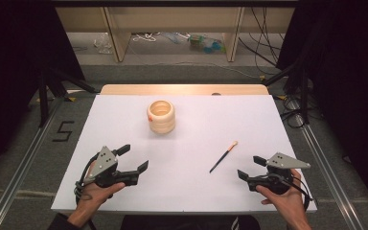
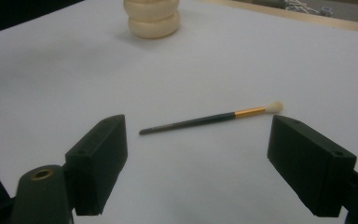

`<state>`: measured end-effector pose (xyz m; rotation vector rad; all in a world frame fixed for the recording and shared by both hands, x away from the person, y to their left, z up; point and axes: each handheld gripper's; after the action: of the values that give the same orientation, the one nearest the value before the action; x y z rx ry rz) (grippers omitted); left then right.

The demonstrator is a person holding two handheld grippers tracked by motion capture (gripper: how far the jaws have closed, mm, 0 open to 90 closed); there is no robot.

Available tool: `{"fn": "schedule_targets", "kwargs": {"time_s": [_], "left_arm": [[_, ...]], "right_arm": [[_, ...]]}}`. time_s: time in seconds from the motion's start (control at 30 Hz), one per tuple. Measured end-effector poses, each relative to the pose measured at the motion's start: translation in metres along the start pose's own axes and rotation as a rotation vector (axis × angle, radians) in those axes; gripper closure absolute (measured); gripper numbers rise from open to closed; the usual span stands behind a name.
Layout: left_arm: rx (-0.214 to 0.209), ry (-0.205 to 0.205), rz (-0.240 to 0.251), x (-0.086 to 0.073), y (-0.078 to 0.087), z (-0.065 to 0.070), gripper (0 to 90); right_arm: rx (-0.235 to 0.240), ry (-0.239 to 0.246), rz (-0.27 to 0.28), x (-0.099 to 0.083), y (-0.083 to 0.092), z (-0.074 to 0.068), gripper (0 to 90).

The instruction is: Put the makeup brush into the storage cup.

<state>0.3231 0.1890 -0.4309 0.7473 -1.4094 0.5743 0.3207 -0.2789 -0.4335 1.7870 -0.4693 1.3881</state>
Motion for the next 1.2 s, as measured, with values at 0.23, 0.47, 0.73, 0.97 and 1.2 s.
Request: {"fn": "schedule_targets", "kwargs": {"time_s": [0.23,0.47,0.73,0.97,1.2], "left_arm": [[0.001,0.009,-0.001,-0.001,-0.001,0.001,15.6],[0.002,0.004,-0.001,0.000,-0.001,0.000,15.6],[-0.003,0.002,0.005,-0.001,-0.001,0.000,15.6],[0.003,0.010,0.000,-0.001,-0.001,0.000,15.6],[0.003,0.010,0.000,-0.001,-0.001,0.000,15.6]], "right_arm": [[0.008,0.055,-0.024,0.014,-0.006,0.010,20.4],[0.023,0.073,-0.061,0.024,-0.015,0.014,21.3],[0.006,0.039,-0.142,0.034,-0.024,0.020,22.0],[0.045,0.095,-0.165,0.044,-0.034,0.018,21.1],[0.062,0.111,-0.232,0.051,-0.045,0.018,23.3]]}}
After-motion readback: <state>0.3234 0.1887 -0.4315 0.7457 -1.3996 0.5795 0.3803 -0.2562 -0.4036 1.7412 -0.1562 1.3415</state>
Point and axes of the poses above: each handheld gripper's, and its own axes: y roughly backward along the jaws, x roughly out of its top, z roughly to its right, and after that the axes turned 8 degrees about z, right-handed
